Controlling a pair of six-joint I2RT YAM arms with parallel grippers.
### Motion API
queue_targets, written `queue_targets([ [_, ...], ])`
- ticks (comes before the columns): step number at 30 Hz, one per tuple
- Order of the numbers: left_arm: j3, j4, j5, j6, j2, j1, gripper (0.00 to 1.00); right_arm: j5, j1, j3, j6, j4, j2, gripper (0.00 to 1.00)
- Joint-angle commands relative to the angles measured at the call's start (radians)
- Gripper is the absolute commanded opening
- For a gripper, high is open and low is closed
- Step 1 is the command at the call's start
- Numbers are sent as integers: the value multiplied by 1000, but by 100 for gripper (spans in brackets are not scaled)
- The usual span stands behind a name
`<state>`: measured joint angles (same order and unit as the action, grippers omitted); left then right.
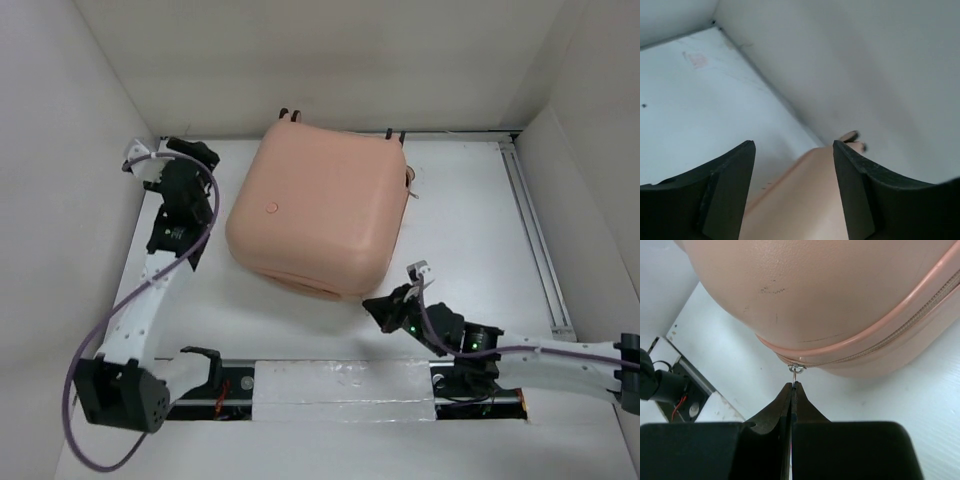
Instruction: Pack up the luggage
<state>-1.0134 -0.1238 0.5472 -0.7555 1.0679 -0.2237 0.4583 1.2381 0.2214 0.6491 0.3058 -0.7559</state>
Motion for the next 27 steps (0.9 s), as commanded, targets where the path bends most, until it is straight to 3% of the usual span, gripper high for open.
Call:
queue_targets([
  [1, 36, 81, -319, -70, 81, 214, 58, -44, 35, -4, 30, -118, 224, 0],
  [4, 120, 43, -437, -90, 81, 215, 55, -56, 35, -4, 30, -194, 289, 0],
  [6, 287, -34, -461, -113, 29, 182, 55, -79, 35, -4, 30, -194, 290, 0],
  [10, 492, -145, -545, -140, -115, 164, 53, -161, 35, -4, 30, -127, 157, 0],
  [12, 550, -180, -637, -140, -115, 164, 52, -202, 35, 5, 30, -22, 74, 0],
  [17, 587, -230, -725, -128, -106, 164, 51, -247, 86, 116, -11, 157, -275, 0],
  [20, 602, -264, -721, -142, -96, 91, 51, -247, 139, 257, -51, 206, -472, 0],
  [24, 558, -278, -610, -163, -37, -119, 51, -234, 175, 423, -83, 228, -655, 0],
  [27, 567, -307, -622, -177, -23, -132, 51, -202, 210, 475, -95, 216, -686, 0],
])
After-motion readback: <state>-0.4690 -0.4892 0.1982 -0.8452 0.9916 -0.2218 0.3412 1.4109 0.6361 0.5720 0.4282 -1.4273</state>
